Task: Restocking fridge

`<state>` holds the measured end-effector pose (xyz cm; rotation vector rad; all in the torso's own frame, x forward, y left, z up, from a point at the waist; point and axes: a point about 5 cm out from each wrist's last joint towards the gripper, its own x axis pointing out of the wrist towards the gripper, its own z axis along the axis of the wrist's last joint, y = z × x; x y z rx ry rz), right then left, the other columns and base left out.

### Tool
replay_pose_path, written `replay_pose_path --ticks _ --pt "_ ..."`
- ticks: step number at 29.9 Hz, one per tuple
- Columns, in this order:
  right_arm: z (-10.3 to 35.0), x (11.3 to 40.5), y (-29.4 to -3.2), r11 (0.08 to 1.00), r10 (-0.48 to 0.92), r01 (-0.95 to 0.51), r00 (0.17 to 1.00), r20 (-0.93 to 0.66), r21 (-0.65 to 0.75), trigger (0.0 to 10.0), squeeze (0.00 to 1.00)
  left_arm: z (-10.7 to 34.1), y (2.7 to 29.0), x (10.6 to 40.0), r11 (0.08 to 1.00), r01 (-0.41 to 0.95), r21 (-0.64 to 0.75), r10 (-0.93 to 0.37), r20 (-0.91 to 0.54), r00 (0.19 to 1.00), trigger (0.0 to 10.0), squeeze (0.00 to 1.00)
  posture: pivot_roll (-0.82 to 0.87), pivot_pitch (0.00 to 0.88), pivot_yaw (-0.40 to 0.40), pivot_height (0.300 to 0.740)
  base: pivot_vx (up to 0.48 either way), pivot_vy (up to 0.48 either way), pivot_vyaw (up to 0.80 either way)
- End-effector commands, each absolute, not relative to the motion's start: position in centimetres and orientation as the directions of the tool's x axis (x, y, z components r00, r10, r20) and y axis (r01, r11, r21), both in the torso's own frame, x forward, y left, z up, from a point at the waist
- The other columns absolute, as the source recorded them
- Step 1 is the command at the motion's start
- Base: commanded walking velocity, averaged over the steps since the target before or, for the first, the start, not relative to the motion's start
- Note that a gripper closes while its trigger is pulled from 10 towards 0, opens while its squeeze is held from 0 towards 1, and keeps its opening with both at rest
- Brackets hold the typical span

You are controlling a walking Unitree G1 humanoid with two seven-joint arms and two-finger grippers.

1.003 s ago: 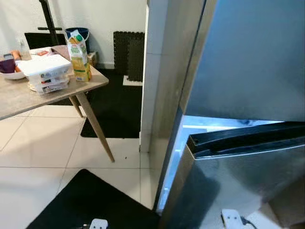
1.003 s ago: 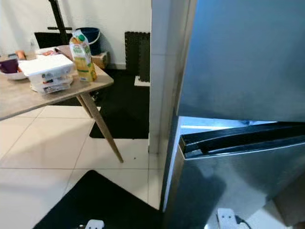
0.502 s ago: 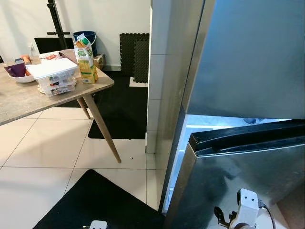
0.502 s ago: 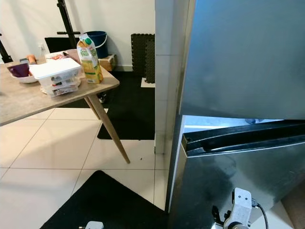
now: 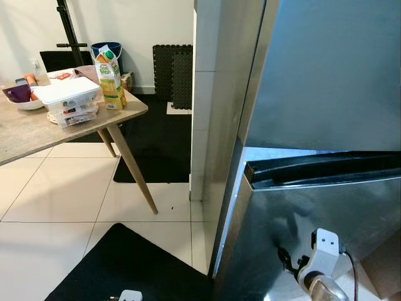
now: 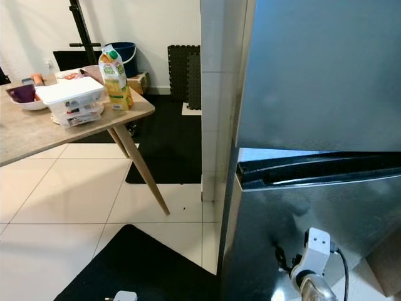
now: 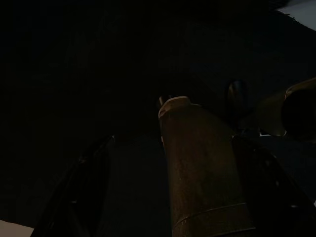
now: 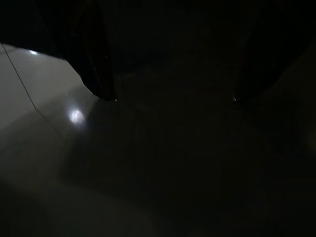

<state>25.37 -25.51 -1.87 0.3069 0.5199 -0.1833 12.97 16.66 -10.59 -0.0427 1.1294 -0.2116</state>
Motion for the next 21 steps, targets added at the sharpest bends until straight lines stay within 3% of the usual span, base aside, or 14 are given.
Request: replay_pose_path --ticks 1,21 --pt "-0.8 26.5 -25.3 0.942 -0.087 0.222 0.886 -0.456 0.251 10.0 0.0 -11.0 16.8 11.8 0.978 0.151 -0.141 -0.189 -0.909 0.37 10.0 0.0 -0.04 0.013 -0.011 0.74 0.0 0.0 0.0" --pt "1.4 29.3 -24.4 0.954 -0.044 0.152 0.924 -0.381 0.26 10.0 0.0 -11.0 17.0 11.6 0.978 0.157 -0.135 -0.185 -0.912 0.367 10.0 0.0 -0.02 0.015 -0.013 0.74 0.0 0.0 0.0"
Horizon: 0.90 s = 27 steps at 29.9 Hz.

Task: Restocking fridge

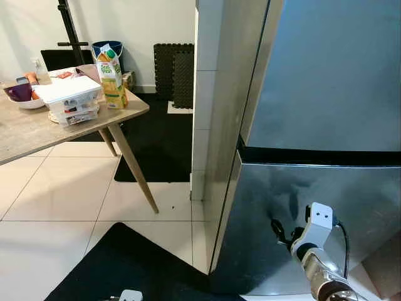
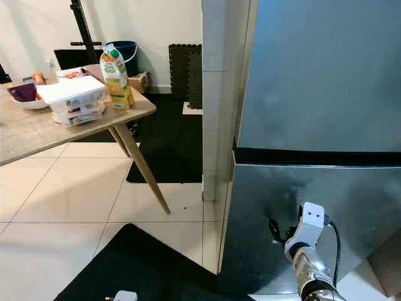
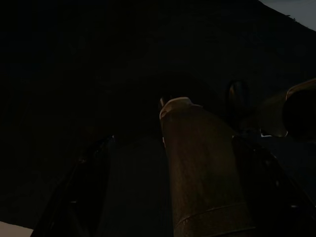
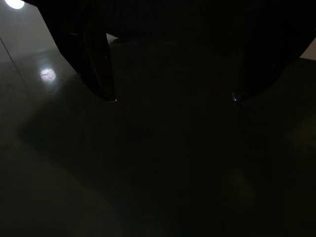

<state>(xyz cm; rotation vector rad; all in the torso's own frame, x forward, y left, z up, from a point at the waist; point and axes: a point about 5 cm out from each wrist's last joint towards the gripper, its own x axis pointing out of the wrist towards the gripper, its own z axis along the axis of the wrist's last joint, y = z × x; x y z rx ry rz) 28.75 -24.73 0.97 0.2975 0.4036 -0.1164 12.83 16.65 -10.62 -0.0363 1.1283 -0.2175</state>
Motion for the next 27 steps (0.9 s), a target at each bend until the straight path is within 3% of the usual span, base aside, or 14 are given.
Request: replay_pose_path --ticks 1,14,27 --pt "1.5 29.4 -24.3 0.953 -0.042 0.15 0.925 -0.377 0.262 10.0 0.0 -11.0 17.0 11.6 0.978 0.156 -0.135 -0.185 -0.912 0.367 10.0 0.0 -0.02 0.015 -0.013 0.74 0.0 0.0 0.0" --pt "1.1 29.1 -24.2 0.956 -0.038 0.151 0.914 -0.404 0.25 10.0 0.0 -11.0 16.9 11.8 0.978 0.157 -0.137 -0.187 -0.91 0.37 10.0 0.0 -0.02 0.015 -0.015 0.74 0.0 0.0 0.0" --pt "-6.2 19.9 -23.9 0.972 -0.047 0.198 0.701 -0.712 0.13 10.0 0.0 -11.0 16.8 11.6 0.977 0.161 -0.14 -0.191 -0.911 0.366 10.0 0.0 -0.03 0.015 -0.013 0.74 0.0 0.0 0.0"
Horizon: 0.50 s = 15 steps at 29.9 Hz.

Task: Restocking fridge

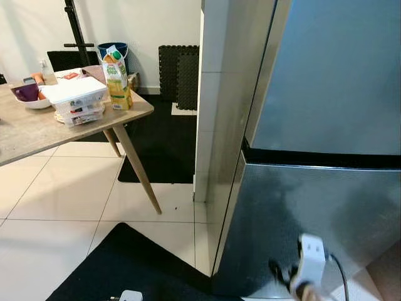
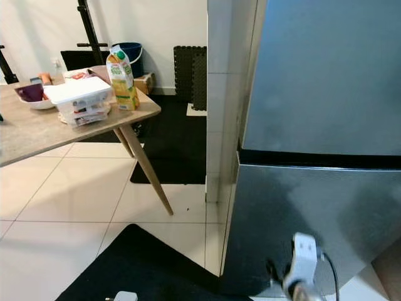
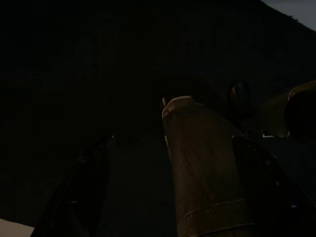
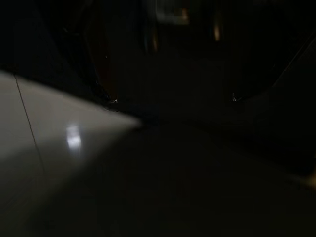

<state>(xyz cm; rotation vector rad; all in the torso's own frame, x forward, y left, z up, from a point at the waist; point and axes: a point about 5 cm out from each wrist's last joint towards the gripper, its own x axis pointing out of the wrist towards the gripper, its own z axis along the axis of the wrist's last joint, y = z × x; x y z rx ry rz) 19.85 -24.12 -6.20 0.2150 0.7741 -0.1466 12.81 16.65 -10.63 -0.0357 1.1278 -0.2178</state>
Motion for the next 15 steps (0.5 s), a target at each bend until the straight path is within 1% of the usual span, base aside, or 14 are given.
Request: replay_pose_path --ticks 1,5,6,7,8,11,12,15 --pt "-6.7 19.1 -23.9 0.973 -0.048 0.199 0.678 -0.734 0.12 10.0 0.0 -11.0 16.8 11.7 0.977 0.162 -0.139 -0.191 -0.911 0.365 10.0 0.0 -0.03 0.016 -0.012 0.74 0.0 0.0 0.0" --pt "-8.6 15.3 -23.6 0.983 -0.037 0.168 0.563 -0.825 0.07 10.0 0.0 -11.0 16.8 11.8 0.976 0.168 -0.136 -0.19 -0.911 0.366 10.0 0.0 -0.03 0.019 -0.012 0.74 0.0 0.0 0.0" --pt "-8.6 15.3 -23.6 0.983 -0.037 0.168 0.563 -0.825 0.07 10.0 0.0 -11.0 16.8 11.8 0.976 0.168 -0.136 -0.19 -0.911 0.366 10.0 0.0 -0.03 0.019 -0.012 0.74 0.0 0.0 0.0" --pt "-9.2 13.8 -23.6 0.987 -0.043 0.155 0.515 -0.856 0.043 10.0 0.0 -10.9 16.7 11.9 0.976 0.171 -0.135 -0.19 -0.911 0.367 10.0 0.0 -0.03 0.02 -0.013 0.74 0.0 0.0 0.0" --pt "-9.5 13.3 -23.5 0.989 -0.045 0.147 0.492 -0.87 0.032 10.0 0.0 -10.9 16.7 11.9 0.976 0.175 -0.133 -0.19 -0.911 0.365 10.0 0.0 -0.04 0.024 -0.012 0.74 0.0 0.0 0.0" --pt "-9.6 12.9 -23.4 0.99 -0.044 0.137 0.475 -0.879 0.025 10.0 0.0 -11.0 16.7 11.9 0.975 0.181 -0.13 -0.189 -0.913 0.362 10.0 0.0 -0.04 0.024 -0.012 0.74 0.0 0.0 0.0" --pt "-9.9 12.5 -23.0 0.993 -0.028 0.116 0.461 -0.887 0.029 10.0 0.0 -11.0 16.7 11.7 0.972 0.206 -0.117 -0.184 -0.92 0.347 10.0 0.0 -0.04 0.029 -0.006 0.74 0.0 0.0 0.0" --pt "-9.9 12.5 -22.7 0.994 -0.023 0.101 0.458 -0.888 0.026 10.0 0.0 -11.1 16.8 11.4 0.969 0.23 -0.095 -0.17 -0.926 0.336 10.0 0.0 -0.04 0.038 0.001 0.74 0.0 0.0 0.0"
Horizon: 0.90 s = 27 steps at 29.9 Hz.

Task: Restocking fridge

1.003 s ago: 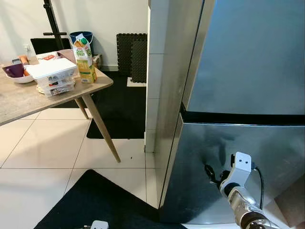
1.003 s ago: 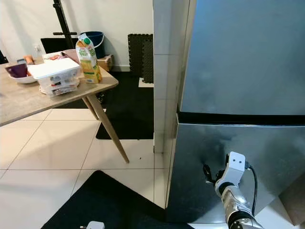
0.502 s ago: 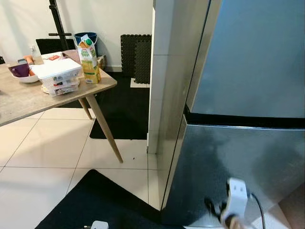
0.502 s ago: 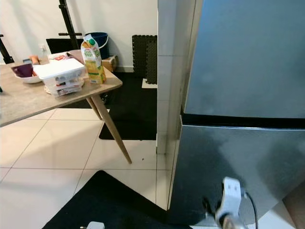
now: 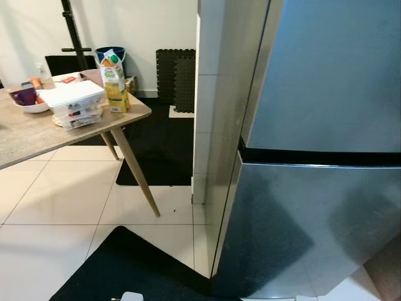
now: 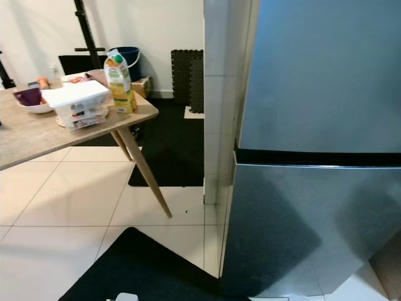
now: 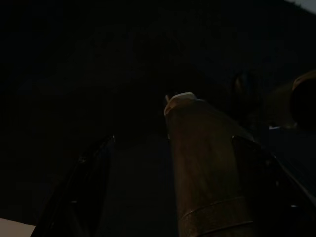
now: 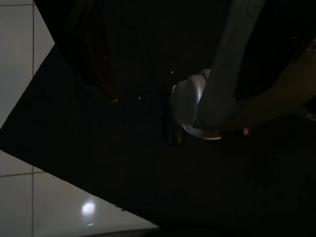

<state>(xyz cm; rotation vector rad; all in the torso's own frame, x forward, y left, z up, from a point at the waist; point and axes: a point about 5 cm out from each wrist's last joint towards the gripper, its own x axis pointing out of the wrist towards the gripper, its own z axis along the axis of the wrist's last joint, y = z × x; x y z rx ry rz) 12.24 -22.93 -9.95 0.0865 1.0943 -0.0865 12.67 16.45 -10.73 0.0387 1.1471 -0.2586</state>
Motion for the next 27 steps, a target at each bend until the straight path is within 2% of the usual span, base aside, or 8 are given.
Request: replay_pose_path --ticks 1,6,9,19,27 --pt "-9.9 12.5 -22.7 0.995 -0.025 0.099 0.458 -0.889 0.023 10.0 0.0 -11.1 16.8 11.4 0.968 0.235 -0.088 -0.166 -0.928 0.335 10.0 0.0 -0.04 0.038 0.001 0.74 0.0 0.0 0.0" --pt "-9.9 12.8 -22.3 0.995 -0.019 0.099 0.457 -0.889 0.03 10.0 0.0 -11.0 17.5 11.8 0.969 0.243 -0.036 -0.125 -0.924 0.362 10.0 0.0 -0.02 0.055 0.004 0.74 0.0 0.0 0.0" --pt "-10.0 12.9 -22.0 0.999 -0.028 0.048 0.456 -0.89 -0.007 10.0 0.0 -10.9 18.0 11.9 0.97 0.242 -0.013 -0.105 -0.922 0.372 10.0 0.0 0.0 0.068 0.01 0.74 0.0 0.0 0.0" --pt "-9.7 13.8 -21.7 0.994 -0.096 0.01 0.502 -0.86 -0.106 10.0 0.0 -10.7 19.3 11.8 0.983 0.184 -0.003 -0.078 -0.912 0.402 10.0 0.0 -0.01 0.087 0.029 0.74 0.0 0.0 0.0" --pt "-9.7 13.6 -22.1 0.992 -0.097 -0.019 0.499 -0.861 -0.122 10.0 0.0 -10.7 19.2 12.0 0.99 0.141 0.001 -0.06 -0.901 0.429 10.0 0.0 -0.02 0.092 0.016 0.74 0.0 0.0 0.0"
